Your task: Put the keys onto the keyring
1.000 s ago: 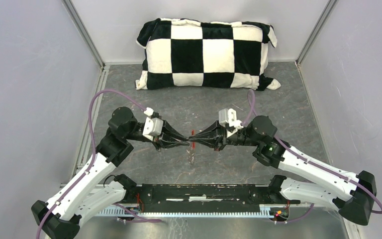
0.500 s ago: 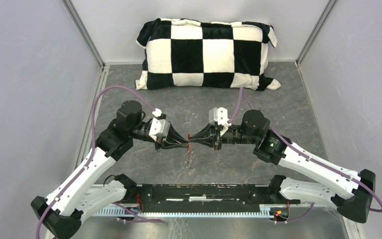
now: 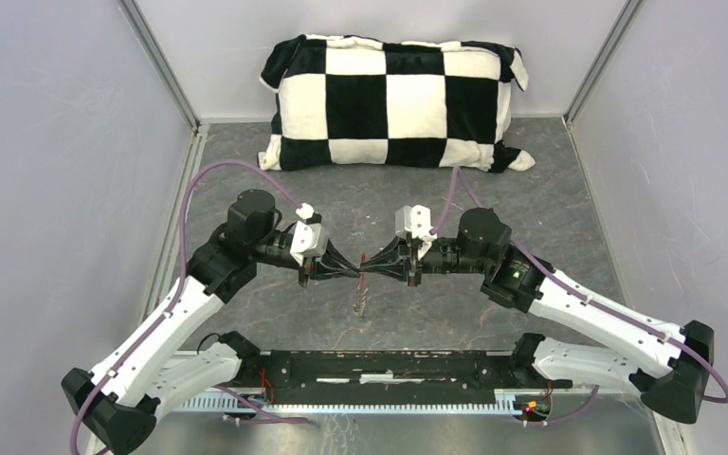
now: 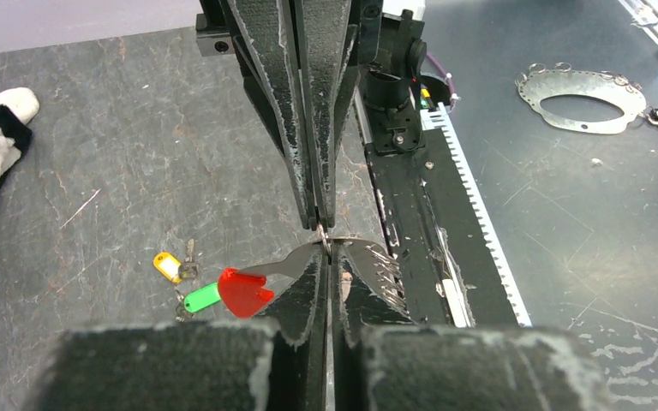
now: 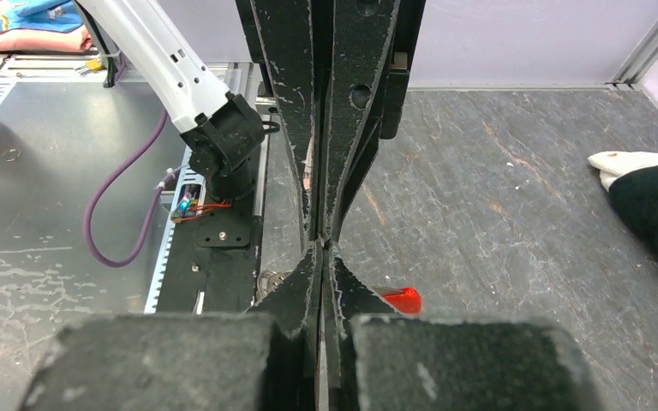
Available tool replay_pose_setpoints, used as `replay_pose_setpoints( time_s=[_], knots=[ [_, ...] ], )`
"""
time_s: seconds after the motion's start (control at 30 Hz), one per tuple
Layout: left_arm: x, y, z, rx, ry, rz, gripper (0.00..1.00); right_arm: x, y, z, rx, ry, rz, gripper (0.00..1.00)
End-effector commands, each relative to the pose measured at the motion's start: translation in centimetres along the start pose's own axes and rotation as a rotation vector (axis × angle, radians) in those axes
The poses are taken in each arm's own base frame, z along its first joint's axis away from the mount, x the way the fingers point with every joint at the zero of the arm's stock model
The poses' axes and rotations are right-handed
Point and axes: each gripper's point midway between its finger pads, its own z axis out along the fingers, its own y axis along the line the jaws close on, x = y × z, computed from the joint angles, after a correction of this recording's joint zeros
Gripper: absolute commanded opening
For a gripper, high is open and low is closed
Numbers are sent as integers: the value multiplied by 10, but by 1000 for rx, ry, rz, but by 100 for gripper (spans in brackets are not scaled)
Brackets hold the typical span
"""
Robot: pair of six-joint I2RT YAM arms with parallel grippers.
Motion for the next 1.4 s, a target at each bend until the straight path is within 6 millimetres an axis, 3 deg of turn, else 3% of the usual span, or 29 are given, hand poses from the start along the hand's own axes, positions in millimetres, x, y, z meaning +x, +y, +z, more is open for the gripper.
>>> replay_pose_setpoints(
  time_s=[0.0,0.17,0.57,0.73,0.83,0.93,1.0,1.13,1.2,1.37],
  knots=[
    [-14,3,0,-10,-15,35,2,-35,3,2,-21,-101,-53,1],
    [-14,14,1,-70,-17,-27,2,-34,5,3,-28,-109,-51,1],
    [-16,8,0,-45,-23,-31,2,-31,7,4,-32,-100,-45,1],
    [-12,4,-2,-41,-19,40,2,-37,-3,-2,46,-118,-54,41],
    [-5,2,-4,-49,-4,69,2,-41,-16,-13,144,-130,-58,54],
    [4,2,-5,-61,20,63,2,-33,-41,-25,290,-92,-32,65],
    [9,3,-6,-69,35,44,2,-21,-62,-35,413,-55,41,72],
    [18,2,-5,-74,51,2,2,22,-102,-66,657,51,136,98],
    [22,0,-5,-61,58,-12,2,48,-120,-83,765,93,172,98],
    [33,5,-5,-71,119,-72,2,136,-153,-116,939,246,354,96]
  ],
)
